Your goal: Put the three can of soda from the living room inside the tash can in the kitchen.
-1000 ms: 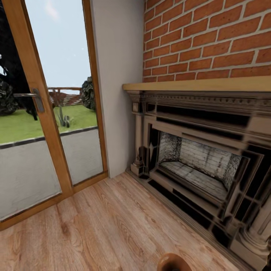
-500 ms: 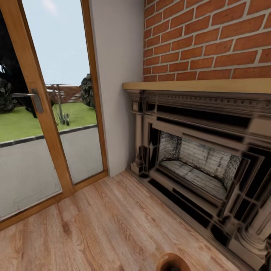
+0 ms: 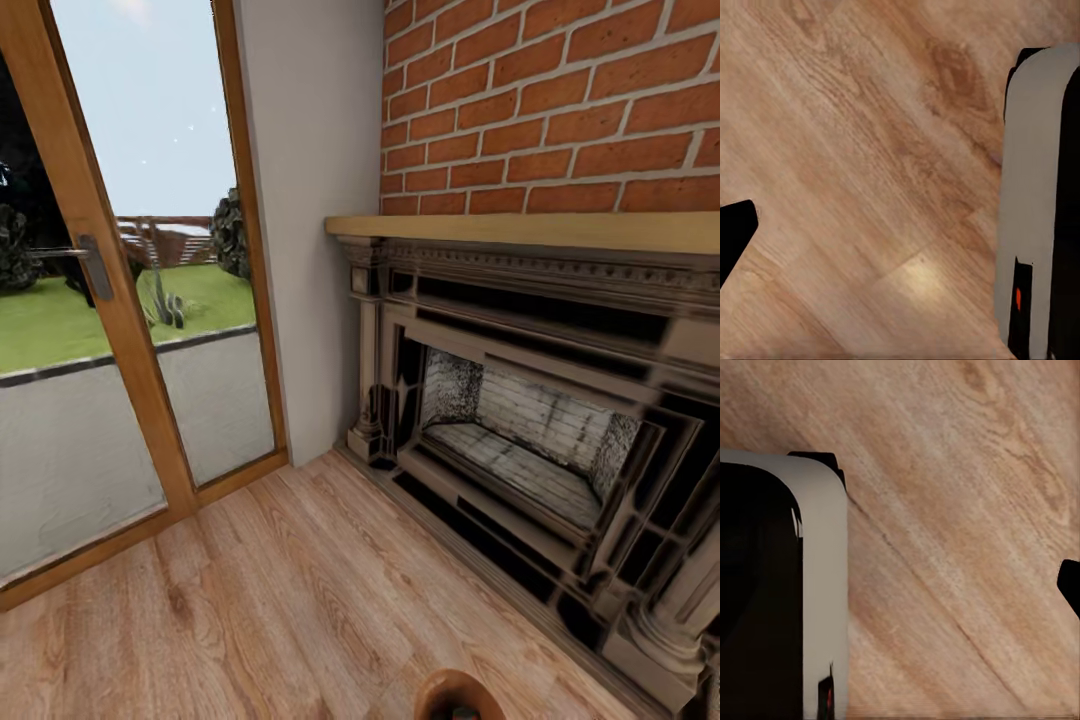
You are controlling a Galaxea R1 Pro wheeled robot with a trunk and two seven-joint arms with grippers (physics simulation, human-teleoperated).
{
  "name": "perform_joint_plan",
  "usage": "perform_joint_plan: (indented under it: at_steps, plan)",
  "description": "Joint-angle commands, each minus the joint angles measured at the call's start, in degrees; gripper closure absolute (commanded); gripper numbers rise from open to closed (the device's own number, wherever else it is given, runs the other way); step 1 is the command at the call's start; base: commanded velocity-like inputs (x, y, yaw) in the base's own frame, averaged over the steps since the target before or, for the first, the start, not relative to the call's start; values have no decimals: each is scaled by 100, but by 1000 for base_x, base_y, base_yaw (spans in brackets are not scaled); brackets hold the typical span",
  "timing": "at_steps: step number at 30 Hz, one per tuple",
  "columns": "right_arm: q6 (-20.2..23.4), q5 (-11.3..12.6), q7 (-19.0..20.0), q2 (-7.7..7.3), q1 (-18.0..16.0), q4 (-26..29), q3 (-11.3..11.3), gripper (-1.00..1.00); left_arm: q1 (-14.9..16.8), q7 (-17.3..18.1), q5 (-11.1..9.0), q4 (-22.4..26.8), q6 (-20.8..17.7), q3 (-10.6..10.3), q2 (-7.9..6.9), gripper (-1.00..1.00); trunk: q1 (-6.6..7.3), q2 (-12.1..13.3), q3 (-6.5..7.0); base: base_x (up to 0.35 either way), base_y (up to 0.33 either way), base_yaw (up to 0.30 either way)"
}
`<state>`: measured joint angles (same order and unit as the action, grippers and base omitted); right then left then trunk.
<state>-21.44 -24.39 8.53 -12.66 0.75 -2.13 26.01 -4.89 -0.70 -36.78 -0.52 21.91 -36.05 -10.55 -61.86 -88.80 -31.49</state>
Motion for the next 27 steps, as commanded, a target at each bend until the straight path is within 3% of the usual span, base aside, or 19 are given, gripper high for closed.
perform_joint_plan:
  at_steps: [1,27]
  plan:
    - [0,5,0,2,8,0,0,-100,-15,-2,0,0,-1,-1,-5,-100,23,41,9,0,0,0]
    - [6,67,-7,53,104,-7,-1,-100,-73,0,-10,23,64,-9,48,-100,594,1084,239,0,0,0]
